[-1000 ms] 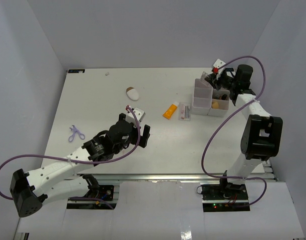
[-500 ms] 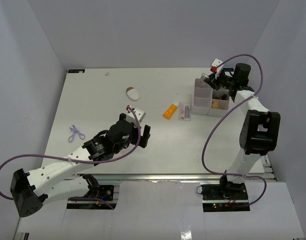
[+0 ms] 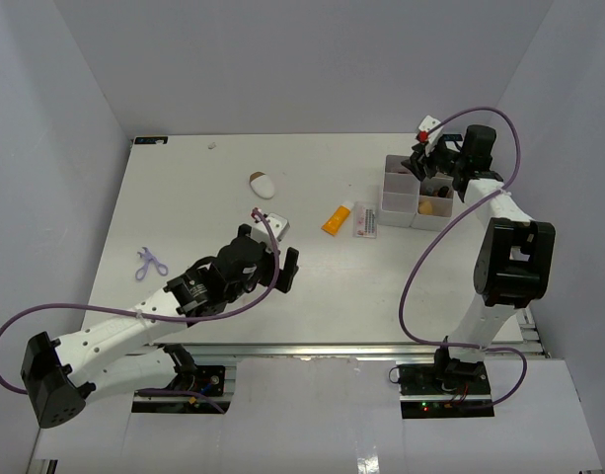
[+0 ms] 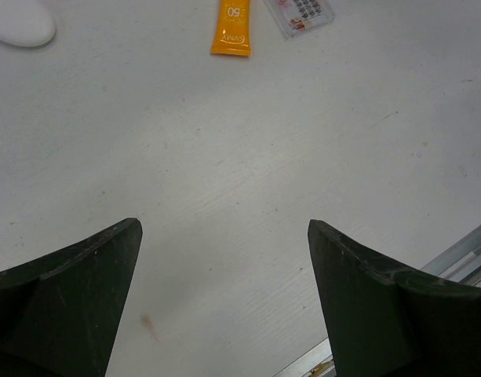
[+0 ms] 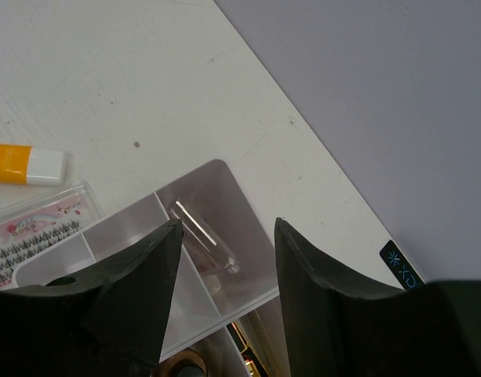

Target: Organize the makeup

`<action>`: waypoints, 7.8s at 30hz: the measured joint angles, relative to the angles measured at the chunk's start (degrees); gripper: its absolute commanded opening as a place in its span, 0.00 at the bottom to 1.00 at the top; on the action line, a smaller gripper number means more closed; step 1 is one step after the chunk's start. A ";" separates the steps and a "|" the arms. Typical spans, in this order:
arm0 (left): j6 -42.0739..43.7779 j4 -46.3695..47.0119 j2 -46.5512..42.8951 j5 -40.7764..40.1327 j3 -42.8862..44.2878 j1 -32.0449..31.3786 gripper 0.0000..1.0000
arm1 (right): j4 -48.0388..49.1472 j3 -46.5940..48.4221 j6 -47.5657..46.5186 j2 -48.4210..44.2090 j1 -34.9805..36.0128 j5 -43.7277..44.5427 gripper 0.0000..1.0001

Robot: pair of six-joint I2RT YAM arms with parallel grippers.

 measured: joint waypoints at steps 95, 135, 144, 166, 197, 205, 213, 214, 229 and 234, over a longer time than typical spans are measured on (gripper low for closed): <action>-13.95 -0.05 78.65 -10.69 60.29 -0.88 0.68 | -20.54 -35.26 32.84 -45.62 -24.72 -23.49 0.98; -21.31 -3.57 64.93 -9.68 41.22 -6.14 0.84 | -17.81 -36.24 34.14 -45.91 -24.72 -23.71 0.97; -21.77 -3.43 65.01 -9.76 41.19 -5.58 0.42 | -17.79 -36.26 34.13 -45.91 -24.72 -23.71 0.97; -16.18 26.75 34.00 6.81 4.93 -6.29 0.25 | -24.48 -34.66 32.35 -35.32 -8.36 -21.97 0.97; -10.00 34.25 32.96 12.46 5.65 -7.88 0.25 | -30.67 -23.06 37.54 -15.51 7.42 -20.29 0.49; -9.21 34.21 34.87 12.65 6.09 -8.46 0.27 | -31.24 -23.02 38.42 -15.44 7.56 -20.97 0.22; -8.44 34.04 35.12 11.71 6.33 -8.78 0.69 | -31.49 -23.02 38.64 -15.44 7.56 -22.17 0.13; -8.40 33.88 35.12 11.57 6.43 -8.80 0.82 | -31.49 -23.02 38.52 -15.44 7.56 -22.34 0.13; -7.86 26.19 27.64 8.55 6.67 -8.77 0.98 | -39.33 -12.12 24.12 -15.76 7.48 -19.25 0.12; -6.62 19.48 16.30 5.56 6.69 -8.72 0.98 | -39.94 -6.99 19.76 -15.77 7.09 -14.66 0.12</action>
